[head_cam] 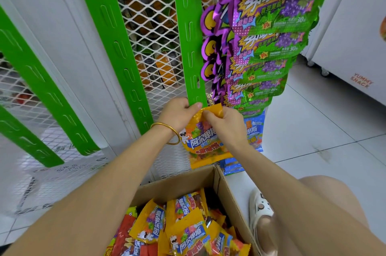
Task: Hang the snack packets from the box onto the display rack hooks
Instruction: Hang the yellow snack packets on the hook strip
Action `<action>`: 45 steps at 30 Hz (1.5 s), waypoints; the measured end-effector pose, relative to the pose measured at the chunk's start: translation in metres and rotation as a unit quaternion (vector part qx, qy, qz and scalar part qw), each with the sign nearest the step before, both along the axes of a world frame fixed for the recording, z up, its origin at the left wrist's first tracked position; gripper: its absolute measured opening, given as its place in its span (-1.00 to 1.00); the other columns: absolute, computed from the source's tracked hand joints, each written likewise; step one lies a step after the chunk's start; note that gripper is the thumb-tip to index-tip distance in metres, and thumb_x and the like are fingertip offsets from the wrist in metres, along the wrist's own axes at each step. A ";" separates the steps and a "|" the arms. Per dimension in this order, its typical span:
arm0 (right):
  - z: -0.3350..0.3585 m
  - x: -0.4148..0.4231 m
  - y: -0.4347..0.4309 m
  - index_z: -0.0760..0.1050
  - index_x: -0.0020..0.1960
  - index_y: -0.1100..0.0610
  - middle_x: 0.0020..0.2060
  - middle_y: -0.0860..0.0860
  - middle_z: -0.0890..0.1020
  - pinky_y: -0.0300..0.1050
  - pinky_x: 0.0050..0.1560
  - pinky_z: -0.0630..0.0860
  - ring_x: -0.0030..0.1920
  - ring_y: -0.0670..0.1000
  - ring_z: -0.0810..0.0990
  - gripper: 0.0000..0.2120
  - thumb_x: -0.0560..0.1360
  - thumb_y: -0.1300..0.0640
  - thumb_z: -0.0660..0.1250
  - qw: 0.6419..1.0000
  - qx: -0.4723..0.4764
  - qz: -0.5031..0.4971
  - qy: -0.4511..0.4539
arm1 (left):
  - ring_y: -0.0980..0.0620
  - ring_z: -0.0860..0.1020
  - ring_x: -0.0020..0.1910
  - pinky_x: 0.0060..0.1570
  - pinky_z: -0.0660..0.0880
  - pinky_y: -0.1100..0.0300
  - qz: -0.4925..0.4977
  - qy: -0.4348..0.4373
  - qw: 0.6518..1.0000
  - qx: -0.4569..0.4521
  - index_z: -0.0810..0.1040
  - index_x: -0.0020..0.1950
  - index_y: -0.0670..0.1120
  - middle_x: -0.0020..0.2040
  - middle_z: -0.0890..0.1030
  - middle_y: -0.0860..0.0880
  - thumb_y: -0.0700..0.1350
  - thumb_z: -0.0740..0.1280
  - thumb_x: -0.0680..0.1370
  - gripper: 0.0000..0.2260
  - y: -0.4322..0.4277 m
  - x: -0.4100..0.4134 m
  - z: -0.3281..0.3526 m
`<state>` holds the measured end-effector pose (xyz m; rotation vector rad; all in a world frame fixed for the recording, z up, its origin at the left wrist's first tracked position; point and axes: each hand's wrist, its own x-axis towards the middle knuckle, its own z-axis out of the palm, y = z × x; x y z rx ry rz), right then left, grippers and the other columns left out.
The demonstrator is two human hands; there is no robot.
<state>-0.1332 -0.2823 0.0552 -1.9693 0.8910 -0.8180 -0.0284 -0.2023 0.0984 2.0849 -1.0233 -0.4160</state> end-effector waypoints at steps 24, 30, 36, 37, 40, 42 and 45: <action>-0.024 -0.007 0.003 0.56 -0.09 0.21 -0.40 0.02 0.50 -0.01 -0.26 0.38 -0.33 0.03 0.47 -0.62 0.58 -0.09 0.16 0.991 0.030 0.098 0.091 | -0.04 0.47 -0.35 -0.26 0.43 0.14 0.038 0.046 0.997 -0.057 0.40 -0.35 -0.11 -0.36 0.52 -0.13 -0.01 0.30 0.54 -0.69 0.005 0.005 -0.008; -0.040 -0.005 0.000 0.42 0.04 0.21 -0.28 -0.02 0.47 -0.14 -0.33 0.31 -0.23 0.02 0.46 -0.67 0.57 -0.08 0.18 0.994 0.052 0.075 0.066 | -0.03 0.45 -0.30 -0.25 0.42 0.11 0.000 0.028 0.998 -0.058 0.52 -0.14 -0.34 -0.23 0.54 -0.32 -0.07 0.29 0.55 -0.69 0.010 0.005 -0.014; -0.090 -0.016 0.021 0.34 0.19 0.24 0.04 0.10 0.47 0.04 0.03 0.46 0.03 0.11 0.49 -0.65 0.55 0.00 0.25 0.984 0.080 -0.008 0.157 | 0.08 0.33 -0.43 -0.42 0.26 0.27 -0.004 0.016 0.998 -0.061 0.52 -0.03 -0.39 -0.31 0.42 -0.15 -0.11 0.28 0.56 -0.70 0.007 0.007 -0.013; -0.107 -0.018 0.028 0.35 0.21 0.24 0.09 0.12 0.49 0.04 0.09 0.46 0.07 0.12 0.50 -0.66 0.56 0.02 0.25 0.971 0.098 0.034 0.216 | 0.10 0.34 -0.43 -0.41 0.28 0.27 -0.003 0.018 0.998 -0.062 0.53 -0.02 -0.38 -0.32 0.43 -0.13 -0.11 0.27 0.57 -0.71 0.007 0.009 -0.014; -0.154 -0.021 0.055 0.41 0.22 0.23 0.13 0.16 0.55 -0.08 0.04 0.44 0.13 0.15 0.53 -0.69 0.56 0.07 0.26 0.911 0.136 0.183 0.344 | 0.12 0.30 -0.46 -0.46 0.22 0.30 -0.008 0.018 0.998 -0.062 0.53 -0.04 -0.33 -0.39 0.38 -0.03 -0.11 0.27 0.57 -0.75 0.008 0.013 -0.018; -0.181 -0.023 0.071 0.42 0.26 0.21 0.18 0.16 0.54 -0.07 0.07 0.44 0.16 0.15 0.52 -0.67 0.55 0.10 0.28 0.876 0.135 0.238 0.396 | 0.15 0.28 -0.50 -0.51 0.18 0.34 -0.013 0.017 0.998 -0.064 0.51 -0.11 -0.25 -0.41 0.32 0.00 -0.11 0.27 0.57 -0.80 0.010 0.014 -0.019; -0.210 -0.026 0.085 0.25 0.41 0.12 0.32 0.14 0.39 0.05 0.20 0.44 0.26 0.19 0.41 -0.51 0.53 0.12 0.30 0.837 0.048 0.269 0.474 | 0.26 0.29 -0.62 -0.55 0.19 0.41 -0.018 0.021 0.997 -0.070 0.41 -0.21 -0.17 -0.42 0.29 0.00 -0.12 0.26 0.57 -0.80 0.011 0.017 -0.021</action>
